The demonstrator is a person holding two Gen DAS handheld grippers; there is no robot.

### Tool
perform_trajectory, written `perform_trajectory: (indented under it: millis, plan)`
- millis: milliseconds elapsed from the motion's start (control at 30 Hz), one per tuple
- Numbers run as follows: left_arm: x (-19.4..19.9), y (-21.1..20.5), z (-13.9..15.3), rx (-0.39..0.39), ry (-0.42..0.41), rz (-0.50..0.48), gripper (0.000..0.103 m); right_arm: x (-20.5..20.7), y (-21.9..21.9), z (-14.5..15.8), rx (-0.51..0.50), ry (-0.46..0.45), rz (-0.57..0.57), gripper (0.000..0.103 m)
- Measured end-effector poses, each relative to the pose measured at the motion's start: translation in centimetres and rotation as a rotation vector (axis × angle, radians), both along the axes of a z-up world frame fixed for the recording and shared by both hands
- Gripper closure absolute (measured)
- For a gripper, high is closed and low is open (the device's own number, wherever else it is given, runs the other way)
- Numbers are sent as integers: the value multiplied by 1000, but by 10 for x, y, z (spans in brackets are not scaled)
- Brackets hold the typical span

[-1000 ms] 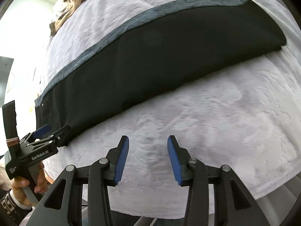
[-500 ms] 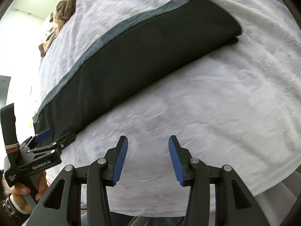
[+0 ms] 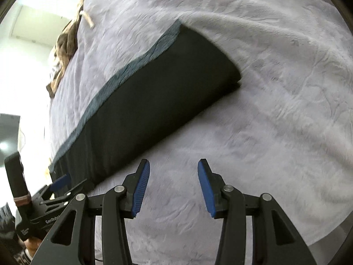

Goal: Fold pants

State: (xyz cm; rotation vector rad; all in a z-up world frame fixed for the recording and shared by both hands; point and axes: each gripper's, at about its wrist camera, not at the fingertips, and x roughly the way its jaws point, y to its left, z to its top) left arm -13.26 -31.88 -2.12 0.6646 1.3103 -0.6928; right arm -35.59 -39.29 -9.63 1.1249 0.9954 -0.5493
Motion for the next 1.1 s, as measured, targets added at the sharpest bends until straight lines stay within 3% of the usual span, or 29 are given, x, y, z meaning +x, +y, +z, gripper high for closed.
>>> perform_trajectory:
  millis: [167,333,367,400,467,600,633,733,800,867,1100]
  plan:
    - [10,-26,3,-33,-8,8,0,-9,-27,-6,12,-28,-97,54]
    - [22,-49,-17,-14,-29,13,0,-16,-51,-17,31,-56,-200,54]
    - [22,-50,-20,-11,-25,18,0,-16,-55,-20,32,-55,-215,59]
    - [23,-51,-24,-7,-21,23,0,-16,-58,-21,27,-58,-227,75]
    - [24,-54,-31,0,-19,24,0,-14,-63,-21,-4,-49,-235,86]
    - [24,-59,-49,31,-22,22,0,-12,-63,-24,-44,-12,-224,86]
    - [29,-65,-66,35,-19,27,0,-15,-63,-26,-39,-23,-232,86]
    - [30,-62,-73,26,-9,45,0,-24,-63,-31,35,-107,-260,84]
    - [27,-61,-74,22,-16,42,0,-31,-60,-36,91,-159,-267,71]
    - [22,-59,-72,21,-25,39,0,-31,-56,-37,103,-183,-258,63]
    - [13,-53,-75,17,-38,37,0,-19,-45,-53,159,-267,-234,63]
